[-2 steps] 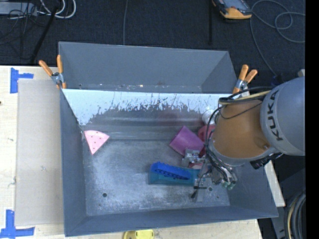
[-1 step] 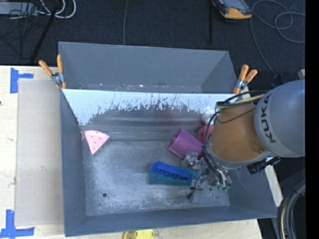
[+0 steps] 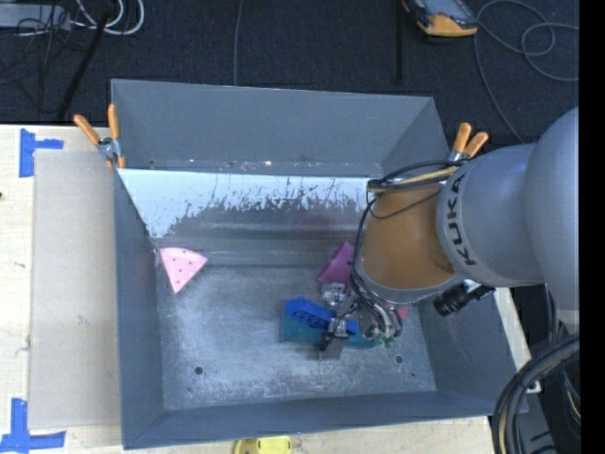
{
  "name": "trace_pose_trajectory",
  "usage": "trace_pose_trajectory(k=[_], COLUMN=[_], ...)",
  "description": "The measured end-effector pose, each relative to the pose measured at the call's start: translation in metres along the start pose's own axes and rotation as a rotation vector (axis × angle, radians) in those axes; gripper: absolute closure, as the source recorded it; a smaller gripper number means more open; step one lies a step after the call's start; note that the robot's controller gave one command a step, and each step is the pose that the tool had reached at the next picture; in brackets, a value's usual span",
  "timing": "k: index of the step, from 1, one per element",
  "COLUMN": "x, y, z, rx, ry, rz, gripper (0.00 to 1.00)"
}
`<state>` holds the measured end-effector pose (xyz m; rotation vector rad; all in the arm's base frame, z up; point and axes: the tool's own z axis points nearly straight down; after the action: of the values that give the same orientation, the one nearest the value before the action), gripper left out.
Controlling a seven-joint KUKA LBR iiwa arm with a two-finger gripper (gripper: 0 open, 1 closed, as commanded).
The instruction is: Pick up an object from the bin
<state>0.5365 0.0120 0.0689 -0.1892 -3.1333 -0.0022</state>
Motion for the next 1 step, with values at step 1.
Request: trace_pose_trajectory(k=[1], x=[0.0], y=[0.0], z=[0.0], rx=[0.0], ry=[0.0], rz=[0.0], gripper=[1.0])
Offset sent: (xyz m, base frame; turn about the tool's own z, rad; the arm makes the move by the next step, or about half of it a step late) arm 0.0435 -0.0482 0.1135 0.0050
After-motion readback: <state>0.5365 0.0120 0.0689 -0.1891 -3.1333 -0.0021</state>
